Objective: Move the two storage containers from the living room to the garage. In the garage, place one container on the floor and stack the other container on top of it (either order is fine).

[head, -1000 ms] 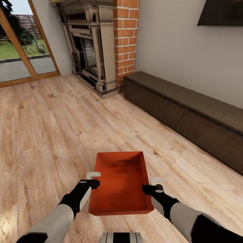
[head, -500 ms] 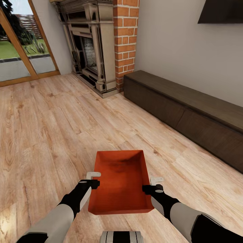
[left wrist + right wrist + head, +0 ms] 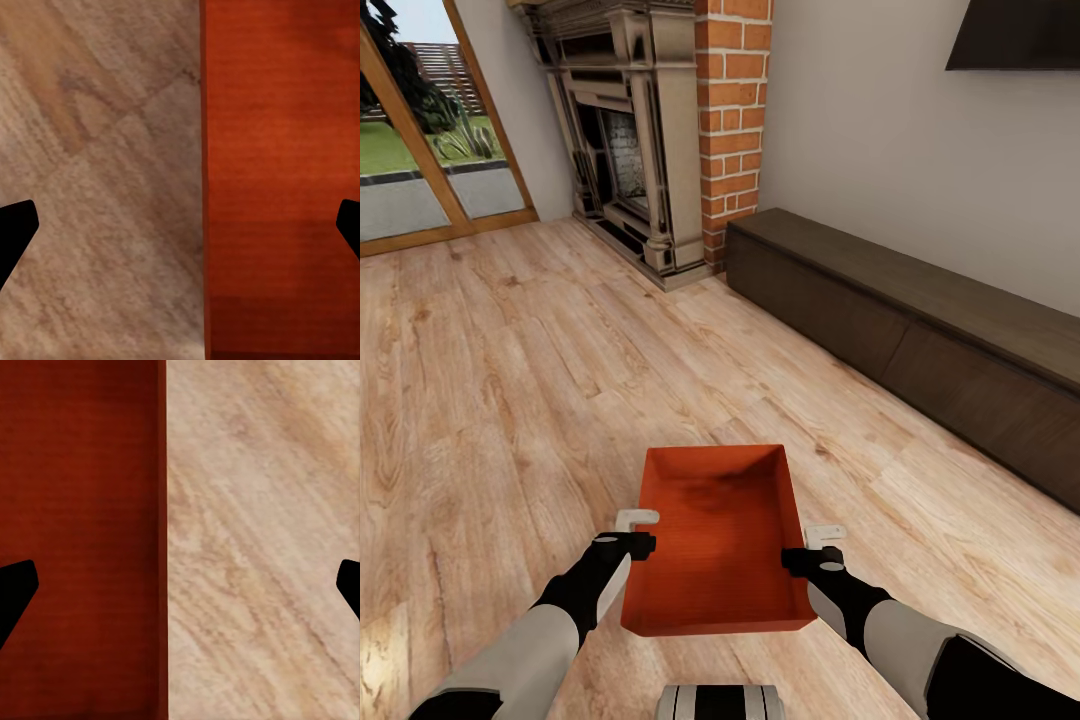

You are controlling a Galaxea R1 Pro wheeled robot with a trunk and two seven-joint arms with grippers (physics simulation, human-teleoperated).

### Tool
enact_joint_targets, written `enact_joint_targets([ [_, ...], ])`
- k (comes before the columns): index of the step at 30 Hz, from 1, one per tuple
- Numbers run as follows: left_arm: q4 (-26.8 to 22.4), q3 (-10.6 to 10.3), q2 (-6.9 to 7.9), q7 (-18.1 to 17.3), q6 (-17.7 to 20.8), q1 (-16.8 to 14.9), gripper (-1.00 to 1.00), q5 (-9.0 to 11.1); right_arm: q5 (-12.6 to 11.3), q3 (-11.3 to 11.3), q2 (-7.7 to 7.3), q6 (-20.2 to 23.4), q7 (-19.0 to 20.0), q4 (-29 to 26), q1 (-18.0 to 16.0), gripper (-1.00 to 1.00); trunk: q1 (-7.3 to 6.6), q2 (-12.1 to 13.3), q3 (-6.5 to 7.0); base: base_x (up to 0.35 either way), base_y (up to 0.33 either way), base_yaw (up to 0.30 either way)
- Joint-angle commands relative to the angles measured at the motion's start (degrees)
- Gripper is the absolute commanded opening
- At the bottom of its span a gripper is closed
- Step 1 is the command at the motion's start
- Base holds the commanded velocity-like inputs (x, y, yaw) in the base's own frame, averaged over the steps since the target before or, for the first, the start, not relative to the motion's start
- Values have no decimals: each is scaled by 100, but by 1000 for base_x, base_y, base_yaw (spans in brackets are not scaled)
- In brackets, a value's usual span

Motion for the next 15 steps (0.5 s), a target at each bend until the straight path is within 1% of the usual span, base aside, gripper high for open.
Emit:
enact_joint_targets([
  [1,-11,3,-2,13,34,0,100,-20,-60,48,0,-19,-21,-1,-3,100,-1,-1,-4,0,0,0],
  [15,-11,2,-5,13,37,0,100,-20,-61,48,0,-19,-21,-1,-3,100,-1,-1,-4,0,0,0],
])
